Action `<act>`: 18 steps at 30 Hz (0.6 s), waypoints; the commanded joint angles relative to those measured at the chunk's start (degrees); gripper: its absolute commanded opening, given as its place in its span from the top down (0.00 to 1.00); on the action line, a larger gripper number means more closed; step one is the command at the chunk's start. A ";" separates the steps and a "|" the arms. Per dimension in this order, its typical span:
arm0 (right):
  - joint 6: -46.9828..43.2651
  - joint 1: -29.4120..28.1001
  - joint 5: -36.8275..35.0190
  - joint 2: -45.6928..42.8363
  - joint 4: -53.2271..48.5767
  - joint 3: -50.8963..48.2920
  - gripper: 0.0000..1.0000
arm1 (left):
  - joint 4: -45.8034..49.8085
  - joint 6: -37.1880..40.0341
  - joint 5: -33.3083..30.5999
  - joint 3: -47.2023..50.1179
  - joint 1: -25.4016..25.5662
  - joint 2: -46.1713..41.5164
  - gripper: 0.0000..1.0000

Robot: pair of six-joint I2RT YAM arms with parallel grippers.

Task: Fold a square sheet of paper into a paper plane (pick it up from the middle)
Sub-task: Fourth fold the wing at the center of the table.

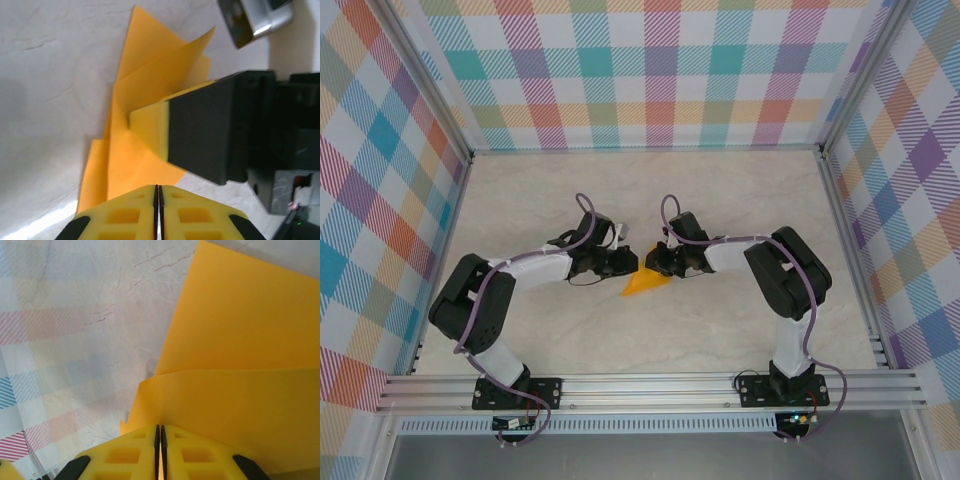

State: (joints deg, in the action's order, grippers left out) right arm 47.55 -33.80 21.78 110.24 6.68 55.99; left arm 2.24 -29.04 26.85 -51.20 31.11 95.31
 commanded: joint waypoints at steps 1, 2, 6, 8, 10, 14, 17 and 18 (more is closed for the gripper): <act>0.52 0.29 -1.23 2.69 -3.01 0.13 0.90 | -3.46 -2.49 2.83 -0.28 0.52 3.07 0.92; 0.53 0.32 -1.15 2.75 -3.05 0.17 0.90 | -3.44 -2.44 3.05 -0.55 0.66 3.53 0.93; 0.97 0.32 -0.87 3.00 -3.17 0.52 0.90 | -2.34 -1.97 3.94 -1.41 0.88 5.91 0.96; 1.10 0.30 -0.86 2.88 -3.32 0.53 0.91 | -2.28 -1.79 4.67 -1.56 0.97 6.75 0.97; 1.23 0.32 -0.95 2.88 -3.51 0.79 0.91 | -2.25 -1.42 4.90 -1.69 1.05 7.28 0.97; 1.36 0.36 -1.04 2.88 -3.66 0.88 0.91 | -0.47 -0.67 4.18 -2.33 1.05 8.29 0.97; 1.22 0.29 -1.21 2.67 -3.63 0.81 0.91 | 2.76 0.18 0.72 -2.85 1.03 8.82 0.98; 1.06 0.32 -1.31 2.61 -3.57 0.79 0.91 | 3.75 0.48 -0.13 -2.94 1.05 9.04 0.99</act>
State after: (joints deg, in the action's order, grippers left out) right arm 48.84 -33.74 22.22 110.76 5.82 56.69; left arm 1.85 -30.17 29.28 -52.73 31.59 103.26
